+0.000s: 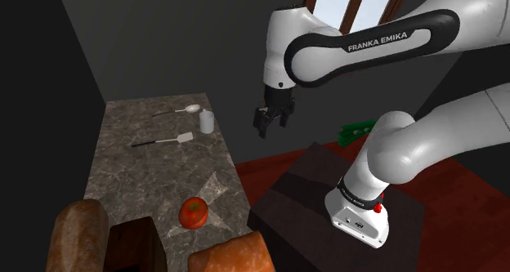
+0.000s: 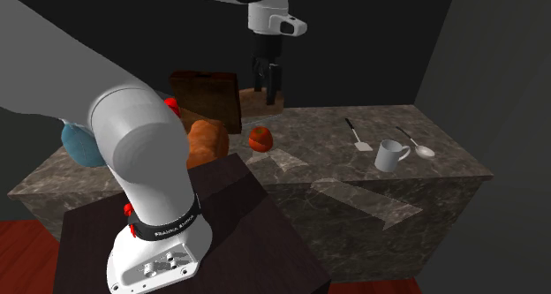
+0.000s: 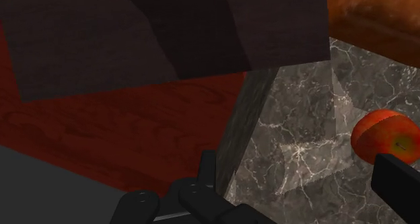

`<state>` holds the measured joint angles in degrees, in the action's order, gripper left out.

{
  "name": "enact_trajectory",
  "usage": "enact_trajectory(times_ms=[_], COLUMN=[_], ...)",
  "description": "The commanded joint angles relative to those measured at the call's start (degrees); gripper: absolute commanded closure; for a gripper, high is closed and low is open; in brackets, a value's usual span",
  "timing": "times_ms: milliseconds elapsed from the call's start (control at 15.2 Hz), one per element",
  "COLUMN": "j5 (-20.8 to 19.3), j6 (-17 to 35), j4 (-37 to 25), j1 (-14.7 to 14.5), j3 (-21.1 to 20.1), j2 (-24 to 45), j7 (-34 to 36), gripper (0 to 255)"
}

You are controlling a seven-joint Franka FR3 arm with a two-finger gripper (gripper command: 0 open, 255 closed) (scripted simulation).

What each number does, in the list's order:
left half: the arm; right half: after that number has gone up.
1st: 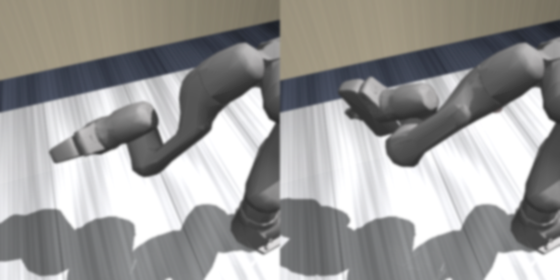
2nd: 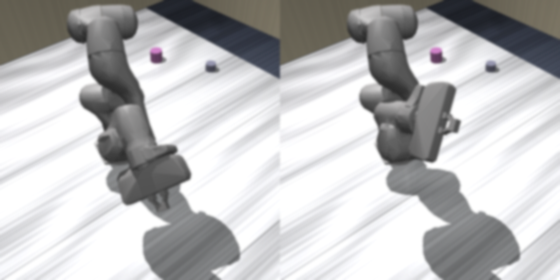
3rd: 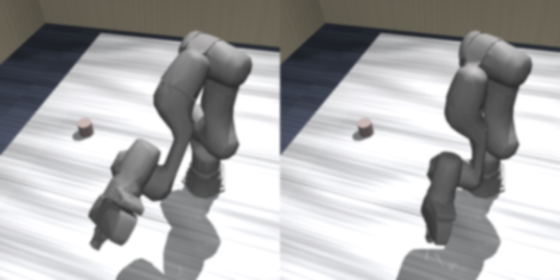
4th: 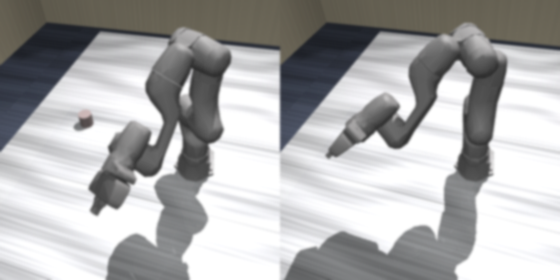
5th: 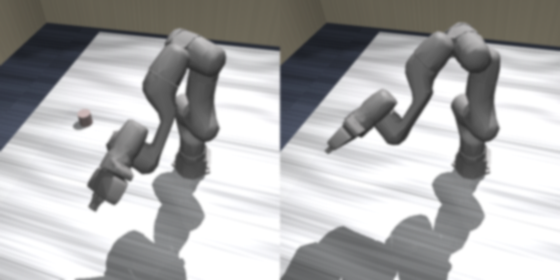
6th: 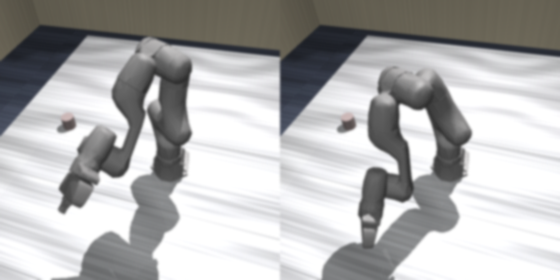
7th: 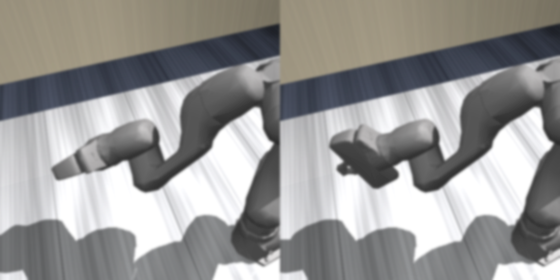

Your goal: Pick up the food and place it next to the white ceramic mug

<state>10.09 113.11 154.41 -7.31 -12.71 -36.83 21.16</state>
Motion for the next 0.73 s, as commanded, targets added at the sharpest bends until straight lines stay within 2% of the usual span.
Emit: enact_trajectory(times_ms=[0, 396, 660], j5=[1.2, 3.2, 1.6], j6=[4.5, 18.1, 26.7], j4=[0.3, -0.6, -3.1], j1=[-0.7, -2.0, -1.8], j3=[-1.8, -7.6, -11.4], j2=[3.2, 15.4, 24.9], j7=[1.6, 6.9, 11.6], gripper=[0, 0, 0])
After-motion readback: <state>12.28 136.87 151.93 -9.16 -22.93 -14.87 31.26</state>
